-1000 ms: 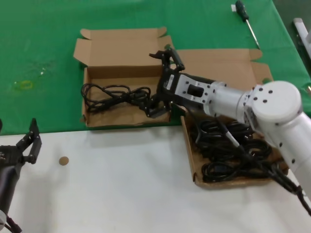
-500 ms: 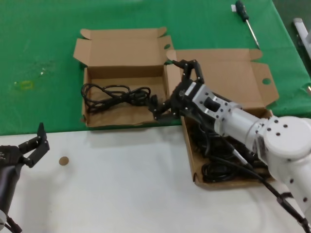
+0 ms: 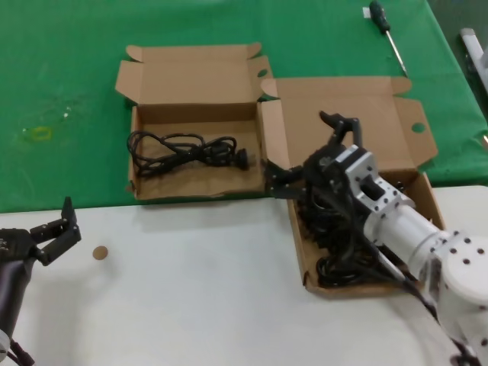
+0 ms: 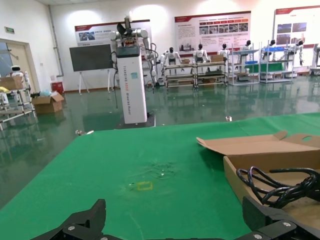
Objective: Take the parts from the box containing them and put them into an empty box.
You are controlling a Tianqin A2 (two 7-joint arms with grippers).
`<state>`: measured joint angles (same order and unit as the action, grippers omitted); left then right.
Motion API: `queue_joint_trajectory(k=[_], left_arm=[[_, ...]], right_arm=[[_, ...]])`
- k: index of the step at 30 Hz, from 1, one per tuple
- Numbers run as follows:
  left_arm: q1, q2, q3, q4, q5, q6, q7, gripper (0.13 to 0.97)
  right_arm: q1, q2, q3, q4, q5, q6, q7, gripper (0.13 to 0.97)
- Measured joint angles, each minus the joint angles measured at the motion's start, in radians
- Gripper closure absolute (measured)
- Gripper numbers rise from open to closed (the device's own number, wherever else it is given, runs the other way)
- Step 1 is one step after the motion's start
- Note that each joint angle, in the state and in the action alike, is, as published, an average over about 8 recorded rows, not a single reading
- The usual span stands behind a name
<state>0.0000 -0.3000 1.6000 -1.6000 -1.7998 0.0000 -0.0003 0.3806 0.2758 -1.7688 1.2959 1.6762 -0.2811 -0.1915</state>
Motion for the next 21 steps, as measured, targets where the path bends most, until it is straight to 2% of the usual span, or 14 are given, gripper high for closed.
queue_joint_trajectory(k=[9,21], left_arm=[[0.0,0.0,0.0,0.0,0.0,0.0,0.001,0.132],[0.0,0.0,0.0,0.0,0.0,0.0,0.0,0.132]], right_arm=[[-0.131,0.008,0.058,0.104,0.042,0.096,0.066,0.129],[-0.303,0.019,0.134,0.242,0.098,0.224,0.152,0.129]])
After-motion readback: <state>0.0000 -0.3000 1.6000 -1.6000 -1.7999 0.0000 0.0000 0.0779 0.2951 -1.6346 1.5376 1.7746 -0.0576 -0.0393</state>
